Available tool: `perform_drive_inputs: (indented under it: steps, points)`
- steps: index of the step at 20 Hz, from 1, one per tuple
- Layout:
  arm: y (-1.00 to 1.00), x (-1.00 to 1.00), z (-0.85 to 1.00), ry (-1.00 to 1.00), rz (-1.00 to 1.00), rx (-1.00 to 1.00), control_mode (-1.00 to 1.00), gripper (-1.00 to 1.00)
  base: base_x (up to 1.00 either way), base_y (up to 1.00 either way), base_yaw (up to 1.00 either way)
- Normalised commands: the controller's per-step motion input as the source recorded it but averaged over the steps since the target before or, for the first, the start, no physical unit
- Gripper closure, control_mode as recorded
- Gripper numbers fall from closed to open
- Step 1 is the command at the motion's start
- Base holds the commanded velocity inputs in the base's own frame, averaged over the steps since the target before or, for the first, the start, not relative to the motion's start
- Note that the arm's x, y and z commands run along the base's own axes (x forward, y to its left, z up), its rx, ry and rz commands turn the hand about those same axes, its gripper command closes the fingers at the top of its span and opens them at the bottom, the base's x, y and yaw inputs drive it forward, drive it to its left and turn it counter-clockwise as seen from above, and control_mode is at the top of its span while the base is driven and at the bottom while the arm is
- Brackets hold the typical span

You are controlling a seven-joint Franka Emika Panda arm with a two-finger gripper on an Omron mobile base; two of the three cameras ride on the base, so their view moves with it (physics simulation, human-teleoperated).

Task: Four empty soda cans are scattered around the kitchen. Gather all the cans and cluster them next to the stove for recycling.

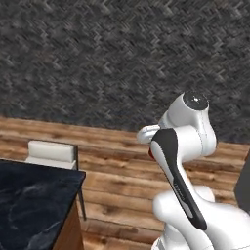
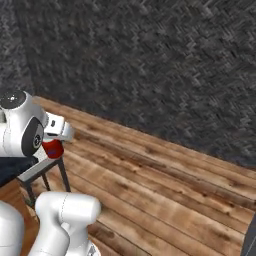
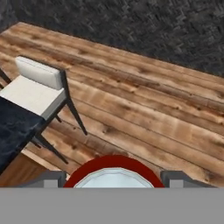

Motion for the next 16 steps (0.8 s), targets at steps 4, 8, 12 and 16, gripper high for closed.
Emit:
perform_drive_inputs:
  steps: [4, 8, 12, 16]
  points:
    - [0.00, 0.00, 0.00, 0.00, 0.00, 0.00, 1.00, 1.00, -0.43, 0.00, -0.60]
    - [0.00, 0.00, 0.00, 0.00, 0.00, 0.00, 1.00, 1.00, -0.43, 0.00, -0.60]
    - [0.00, 0.00, 0.00, 0.00, 0.00, 0.00, 1.00, 1.00, -0.43, 0.00, -0.58]
    - [0.00, 0.00, 0.00, 0.00, 0.00, 0.00, 1.00, 1.00, -0.42, 0.00, -0.57]
